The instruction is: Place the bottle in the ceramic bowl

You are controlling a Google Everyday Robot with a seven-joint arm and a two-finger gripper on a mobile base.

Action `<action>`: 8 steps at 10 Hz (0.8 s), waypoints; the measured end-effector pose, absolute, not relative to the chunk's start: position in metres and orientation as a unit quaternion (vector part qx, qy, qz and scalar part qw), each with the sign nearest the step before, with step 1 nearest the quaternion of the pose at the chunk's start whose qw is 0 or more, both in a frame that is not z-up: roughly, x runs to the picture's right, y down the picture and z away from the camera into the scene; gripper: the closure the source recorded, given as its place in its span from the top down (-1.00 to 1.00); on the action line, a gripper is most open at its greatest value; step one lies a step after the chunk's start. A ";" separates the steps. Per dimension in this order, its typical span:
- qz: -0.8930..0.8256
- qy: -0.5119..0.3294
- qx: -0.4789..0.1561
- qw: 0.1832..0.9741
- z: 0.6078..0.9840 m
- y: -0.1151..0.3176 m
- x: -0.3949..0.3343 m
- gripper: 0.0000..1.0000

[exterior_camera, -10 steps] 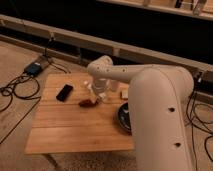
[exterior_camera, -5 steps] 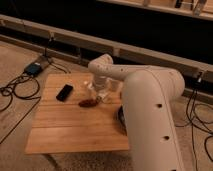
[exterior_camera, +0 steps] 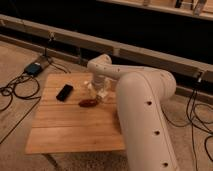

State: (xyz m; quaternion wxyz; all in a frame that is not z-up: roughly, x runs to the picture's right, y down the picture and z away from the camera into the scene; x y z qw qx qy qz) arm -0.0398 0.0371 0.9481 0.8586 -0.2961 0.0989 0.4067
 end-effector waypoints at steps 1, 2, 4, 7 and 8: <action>0.405 0.097 -0.298 0.859 0.955 0.038 -0.042 0.30; 0.406 0.096 -0.297 0.859 0.961 0.037 -0.042 0.29; 0.416 0.091 -0.296 0.855 0.966 0.031 -0.042 0.00; 0.431 0.086 -0.293 0.849 0.958 0.020 -0.038 -0.59; 0.436 0.085 -0.291 0.847 0.949 0.017 -0.036 -0.83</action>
